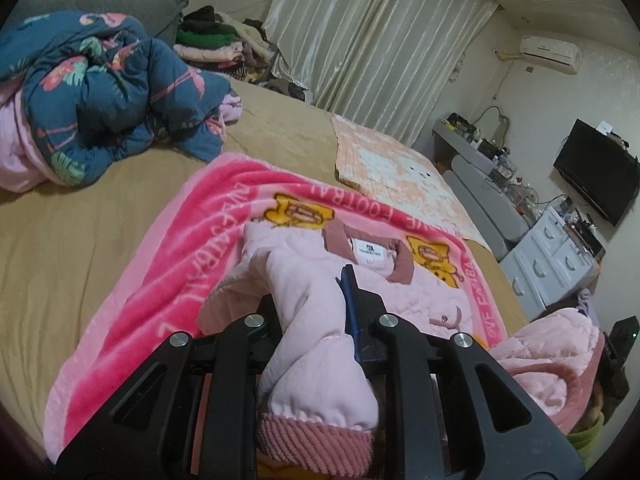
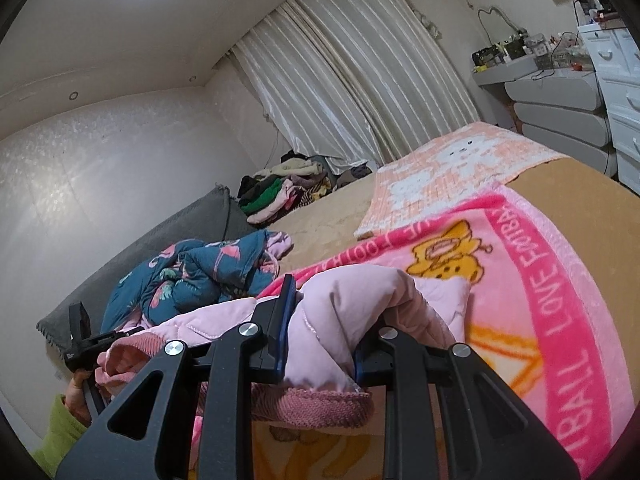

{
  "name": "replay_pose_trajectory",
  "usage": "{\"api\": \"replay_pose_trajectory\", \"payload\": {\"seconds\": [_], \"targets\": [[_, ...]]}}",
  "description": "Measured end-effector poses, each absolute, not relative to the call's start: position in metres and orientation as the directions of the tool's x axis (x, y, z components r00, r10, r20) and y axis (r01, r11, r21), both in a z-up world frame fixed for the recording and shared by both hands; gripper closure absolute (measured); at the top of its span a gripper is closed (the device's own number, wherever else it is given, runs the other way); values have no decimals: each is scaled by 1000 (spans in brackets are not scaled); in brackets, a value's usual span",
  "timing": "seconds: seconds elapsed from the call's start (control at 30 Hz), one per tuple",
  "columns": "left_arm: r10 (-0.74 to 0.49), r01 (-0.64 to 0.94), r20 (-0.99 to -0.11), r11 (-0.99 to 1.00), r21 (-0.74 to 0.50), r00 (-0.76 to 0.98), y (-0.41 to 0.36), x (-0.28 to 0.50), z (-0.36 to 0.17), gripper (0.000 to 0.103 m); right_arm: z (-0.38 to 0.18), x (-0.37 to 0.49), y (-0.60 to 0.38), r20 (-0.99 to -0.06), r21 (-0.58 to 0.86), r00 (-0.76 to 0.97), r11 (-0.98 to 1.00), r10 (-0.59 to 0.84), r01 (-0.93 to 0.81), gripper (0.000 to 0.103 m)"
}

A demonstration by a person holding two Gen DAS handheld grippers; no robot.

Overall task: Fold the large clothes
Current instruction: 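Lift the hem with both tools and fold it toward the collar, then lay the hem over the folded jacket and open both tools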

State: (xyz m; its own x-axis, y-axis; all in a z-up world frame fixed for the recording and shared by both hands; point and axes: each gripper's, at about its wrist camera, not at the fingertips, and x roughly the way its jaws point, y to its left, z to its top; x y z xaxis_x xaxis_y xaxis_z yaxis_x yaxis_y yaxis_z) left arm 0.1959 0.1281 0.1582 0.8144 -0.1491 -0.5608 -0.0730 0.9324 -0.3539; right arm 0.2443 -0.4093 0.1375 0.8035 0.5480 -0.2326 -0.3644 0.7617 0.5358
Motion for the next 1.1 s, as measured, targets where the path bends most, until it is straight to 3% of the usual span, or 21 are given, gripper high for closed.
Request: {"api": "replay_pose_trajectory", "payload": {"seconds": [0.47,0.87,0.97,1.03,1.1], "targets": [[-79,-102,-556,952,-288,827,123,228,149,89,125,283,-407,-283,543,806,779,520,-312,81],[-80,-113,-584,951,-287,808,132,257,121,84,89,332,-405,-399,585,770,785,497,-203,81],[-95,-107,-577,946,-306,811,134,262,116,75,79,342,-406,-422,585,768,792,481,-174,81],[-115,-96,-567,940,-328,816,134,265,114,57,73,351,-406,-443,580,764,799,470,-155,81],[-125,-86,-559,938,-336,820,133,268,112,47,67,360,-405,-461,575,758,806,461,-141,81]]}}
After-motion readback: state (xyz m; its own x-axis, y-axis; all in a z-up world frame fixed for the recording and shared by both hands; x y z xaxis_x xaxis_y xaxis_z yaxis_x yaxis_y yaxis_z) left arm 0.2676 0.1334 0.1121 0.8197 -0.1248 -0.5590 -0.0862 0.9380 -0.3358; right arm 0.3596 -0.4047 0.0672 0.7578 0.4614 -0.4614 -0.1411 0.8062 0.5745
